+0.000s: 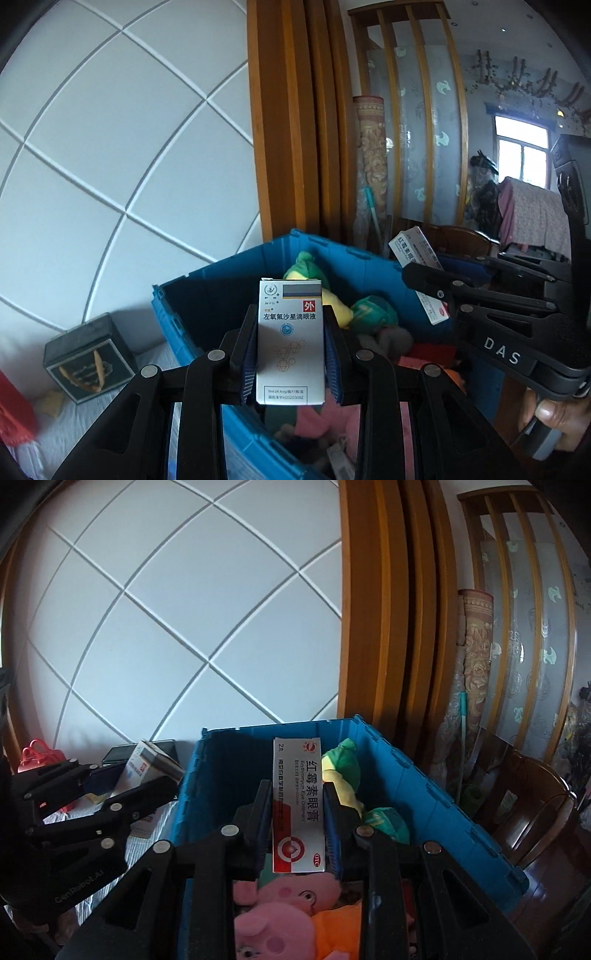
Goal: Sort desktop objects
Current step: 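Lower both boxes into the blue bin and open both tools, then withdraw both open tools from the bin back over the bed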
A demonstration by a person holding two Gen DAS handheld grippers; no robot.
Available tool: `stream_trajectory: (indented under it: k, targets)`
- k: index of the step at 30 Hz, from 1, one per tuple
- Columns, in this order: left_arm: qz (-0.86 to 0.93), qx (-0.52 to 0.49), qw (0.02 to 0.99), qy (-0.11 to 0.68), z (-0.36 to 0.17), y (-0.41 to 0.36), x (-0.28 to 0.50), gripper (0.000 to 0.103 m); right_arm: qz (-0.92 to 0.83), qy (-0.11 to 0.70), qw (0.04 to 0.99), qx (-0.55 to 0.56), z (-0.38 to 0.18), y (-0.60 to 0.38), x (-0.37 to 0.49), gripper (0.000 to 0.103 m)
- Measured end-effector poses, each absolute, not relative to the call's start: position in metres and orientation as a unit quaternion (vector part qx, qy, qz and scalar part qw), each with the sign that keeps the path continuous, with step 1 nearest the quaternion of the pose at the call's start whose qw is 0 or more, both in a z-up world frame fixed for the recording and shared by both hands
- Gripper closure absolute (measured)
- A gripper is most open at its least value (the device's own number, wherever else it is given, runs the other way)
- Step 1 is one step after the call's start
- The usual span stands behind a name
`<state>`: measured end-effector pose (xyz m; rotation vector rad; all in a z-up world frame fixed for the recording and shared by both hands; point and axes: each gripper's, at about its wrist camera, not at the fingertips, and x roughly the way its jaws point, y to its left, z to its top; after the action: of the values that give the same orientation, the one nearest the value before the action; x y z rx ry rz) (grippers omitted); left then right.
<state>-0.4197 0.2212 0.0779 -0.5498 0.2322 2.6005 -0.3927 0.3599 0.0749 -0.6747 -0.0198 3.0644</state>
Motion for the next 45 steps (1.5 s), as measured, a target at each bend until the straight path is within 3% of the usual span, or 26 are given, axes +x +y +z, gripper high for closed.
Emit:
stream_trajectory:
  k: [2,3,5,6,9,30,37,45]
  targets:
    - [0.950,-0.200,0.226,0.084,0.080,0.232,-0.424,0.072,0.976,-0.004,0.006,-0.219,0.073,0.373,-0.401,0.077]
    - [0.952,-0.198,0.220,0.083,0.082,0.237,-0.427,0.063,0.975,-0.003,0.008,-0.222,0.072,0.377,-0.405,0.077]
    - [0.958,-0.187,0.201,0.083,0.085,0.242,-0.427,0.005,0.975,0.003,0.012,-0.223,0.070,0.386,-0.410,0.073]
    - [0.961,-0.180,0.193,0.083,0.086,0.243,-0.426,0.000,0.975,0.007,0.013,-0.223,0.070,0.389,-0.412,0.058]
    - [0.966,-0.163,0.183,0.079,0.094,0.245,-0.424,0.001,0.977,0.005,0.034,-0.209,0.071,0.396,-0.409,0.021]
    - [0.975,-0.168,0.124,0.077,0.081,0.195,-0.387,0.001,0.987,0.021,0.013,-0.160,0.082,0.381,-0.358,0.020]
    - [0.981,-0.175,0.071,0.041,0.062,0.110,-0.360,0.001,0.987,0.011,-0.036,-0.156,0.078,0.324,-0.357,0.020]
    - [0.981,-0.196,-0.009,0.004,0.021,-0.036,-0.332,0.001,0.983,-0.052,-0.080,-0.159,0.062,0.195,-0.366,0.020]
